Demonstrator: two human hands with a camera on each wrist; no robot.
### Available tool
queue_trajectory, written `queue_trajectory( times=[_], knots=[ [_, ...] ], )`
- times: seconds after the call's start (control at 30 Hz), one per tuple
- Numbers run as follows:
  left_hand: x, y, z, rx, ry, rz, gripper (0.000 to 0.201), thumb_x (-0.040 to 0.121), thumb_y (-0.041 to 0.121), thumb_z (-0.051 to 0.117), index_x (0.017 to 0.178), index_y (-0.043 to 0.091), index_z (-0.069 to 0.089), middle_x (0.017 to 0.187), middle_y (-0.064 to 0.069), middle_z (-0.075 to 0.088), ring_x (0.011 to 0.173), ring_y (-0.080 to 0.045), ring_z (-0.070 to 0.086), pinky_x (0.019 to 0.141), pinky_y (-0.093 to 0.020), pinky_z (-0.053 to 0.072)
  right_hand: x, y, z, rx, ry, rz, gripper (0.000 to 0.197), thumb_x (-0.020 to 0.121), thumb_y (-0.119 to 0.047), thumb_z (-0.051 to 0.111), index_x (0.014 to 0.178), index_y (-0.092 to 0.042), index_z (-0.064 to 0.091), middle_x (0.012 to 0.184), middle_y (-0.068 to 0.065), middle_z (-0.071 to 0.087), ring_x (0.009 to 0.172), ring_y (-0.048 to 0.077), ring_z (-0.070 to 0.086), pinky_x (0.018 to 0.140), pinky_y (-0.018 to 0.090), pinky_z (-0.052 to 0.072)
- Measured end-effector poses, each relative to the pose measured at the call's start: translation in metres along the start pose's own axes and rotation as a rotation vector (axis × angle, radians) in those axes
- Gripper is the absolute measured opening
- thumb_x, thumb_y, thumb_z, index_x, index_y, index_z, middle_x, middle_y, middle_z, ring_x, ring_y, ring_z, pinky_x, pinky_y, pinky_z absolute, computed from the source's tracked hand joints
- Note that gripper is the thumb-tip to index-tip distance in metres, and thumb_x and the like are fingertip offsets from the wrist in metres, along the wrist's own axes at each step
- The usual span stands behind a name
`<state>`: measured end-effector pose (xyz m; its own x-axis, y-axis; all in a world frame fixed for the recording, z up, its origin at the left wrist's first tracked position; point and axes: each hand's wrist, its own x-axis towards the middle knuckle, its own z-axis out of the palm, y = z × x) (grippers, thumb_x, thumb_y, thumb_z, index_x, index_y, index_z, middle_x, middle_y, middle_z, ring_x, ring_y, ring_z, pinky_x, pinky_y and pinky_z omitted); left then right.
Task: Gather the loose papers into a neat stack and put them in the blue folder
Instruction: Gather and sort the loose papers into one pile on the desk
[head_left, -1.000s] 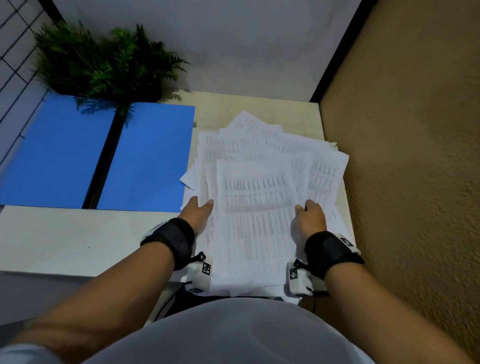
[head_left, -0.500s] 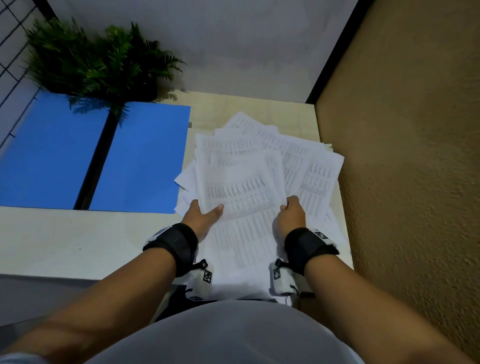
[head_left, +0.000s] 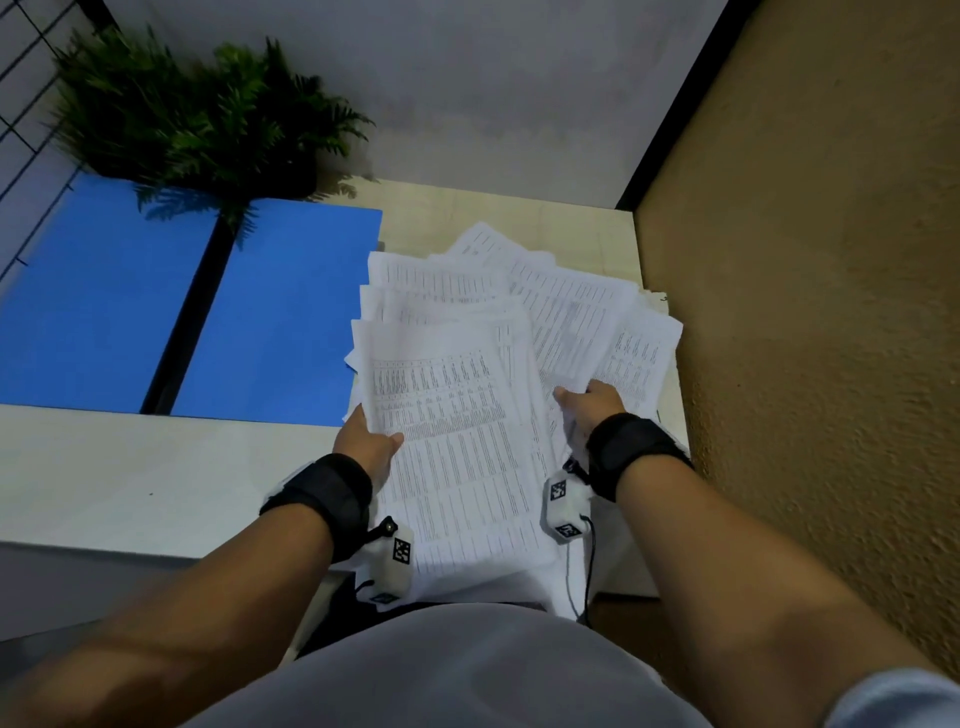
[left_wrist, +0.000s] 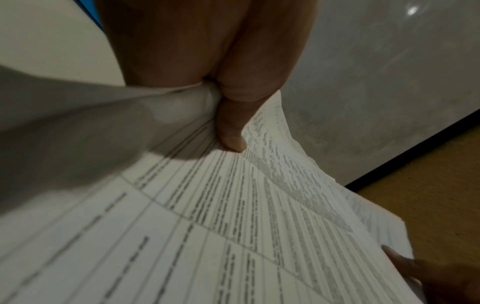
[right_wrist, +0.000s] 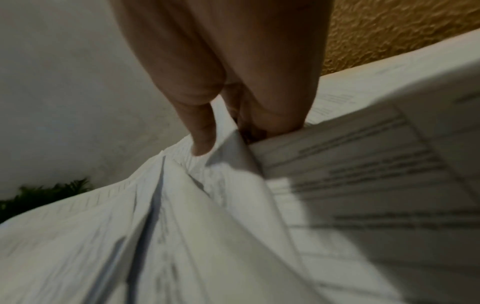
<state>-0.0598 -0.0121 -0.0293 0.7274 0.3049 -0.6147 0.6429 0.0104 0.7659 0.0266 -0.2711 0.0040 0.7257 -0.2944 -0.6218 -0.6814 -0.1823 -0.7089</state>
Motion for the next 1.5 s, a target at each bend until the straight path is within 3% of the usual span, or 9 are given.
queue_trajectory(
  times=[0.13,0.3,0.57,0.87,0.97,1.1,1.23,1.33,1.5],
  knots=[
    [0.002,0.002,-0.004,0.003,0.028,-0.006,0.055,0.091,-0.010,0.054,0.141,0.011,0.044,0.135,-0.012,0.056,0.127,-0.031,0.052,0.107,-0.040,0.041,0.000,-0.001,-0.015,-0.193,0.109,-0.034,0.038,0.097,-0.010,0.053,0.132,0.006,0.049,0.132,0.018,0.055,0.120,0.033,0.054,0.103,0.035,0.040],
    [0.001,0.006,-0.005,0.066,0.018,0.009,0.052,0.092,-0.008,0.055,0.140,0.011,0.045,0.131,-0.010,0.058,0.126,-0.032,0.053,0.102,-0.038,0.042,-0.014,-0.022,-0.050,-0.161,0.265,-0.299,0.024,0.098,0.001,0.038,0.116,-0.003,0.055,0.107,0.013,0.058,0.094,0.023,0.052,0.071,0.006,0.045],
    [-0.001,0.009,0.001,0.105,0.031,0.030,0.048,0.090,-0.009,0.057,0.134,0.007,0.050,0.115,-0.007,0.058,0.104,-0.026,0.056,0.088,-0.030,0.044,-0.038,-0.057,-0.095,-0.273,0.443,-0.568,0.011,0.097,-0.013,0.046,0.089,-0.006,0.051,0.087,0.009,0.056,0.083,0.022,0.055,0.075,0.035,0.046],
    [0.001,0.007,0.010,-0.139,-0.022,0.020,0.056,0.086,-0.018,0.054,0.134,0.012,0.051,0.129,-0.013,0.060,0.117,-0.031,0.058,0.103,-0.043,0.046,-0.071,-0.079,-0.125,-0.282,0.801,-0.825,0.016,0.092,-0.005,0.038,0.098,0.004,0.050,0.092,0.027,0.060,0.078,0.027,0.053,0.064,0.021,0.027],
    [0.003,0.005,0.012,-0.148,-0.039,0.011,0.056,0.084,-0.012,0.059,0.133,0.016,0.052,0.130,-0.011,0.062,0.118,-0.031,0.059,0.105,-0.047,0.046,-0.082,-0.098,-0.135,-0.134,0.862,-0.880,0.027,0.084,-0.002,0.035,0.094,-0.018,0.055,0.091,0.016,0.060,0.081,0.018,0.052,0.070,0.015,0.032],
    [0.010,-0.005,0.012,-0.121,-0.076,0.021,0.050,0.085,0.032,0.061,0.133,0.026,0.051,0.131,-0.004,0.063,0.120,-0.027,0.060,0.105,-0.048,0.046,-0.080,-0.103,-0.121,-0.006,0.795,-0.809,0.021,0.090,-0.005,0.039,0.102,-0.014,0.054,0.096,0.004,0.054,0.088,0.013,0.052,0.069,0.009,0.034],
    [0.002,0.013,0.014,-0.156,-0.140,-0.021,0.097,0.074,0.081,0.049,0.152,0.029,0.025,0.147,0.012,0.043,0.137,-0.015,0.044,0.117,-0.045,0.029,-0.066,-0.060,-0.060,0.099,0.629,-0.590,0.027,0.098,-0.008,0.039,0.124,-0.003,0.047,0.119,0.013,0.059,0.099,0.016,0.054,0.082,0.017,0.040],
    [-0.001,0.021,0.014,-0.190,-0.212,-0.058,0.106,0.075,0.079,0.053,0.156,0.029,0.005,0.145,0.018,0.032,0.142,-0.009,0.031,0.121,-0.042,0.018,-0.054,-0.014,-0.013,0.255,0.437,-0.302,0.037,0.099,-0.007,0.034,0.134,-0.018,0.041,0.127,0.007,0.054,0.110,0.023,0.055,0.101,0.034,0.044],
    [0.025,-0.011,0.005,0.084,-0.120,0.057,0.077,0.058,0.034,0.081,0.129,0.026,0.051,0.123,-0.001,0.066,0.117,-0.028,0.062,0.102,-0.049,0.049,-0.038,0.025,0.007,0.258,0.227,-0.099,0.047,0.096,0.002,0.042,0.141,-0.013,0.044,0.136,0.008,0.055,0.116,0.026,0.055,0.105,0.032,0.041]
  ],
)
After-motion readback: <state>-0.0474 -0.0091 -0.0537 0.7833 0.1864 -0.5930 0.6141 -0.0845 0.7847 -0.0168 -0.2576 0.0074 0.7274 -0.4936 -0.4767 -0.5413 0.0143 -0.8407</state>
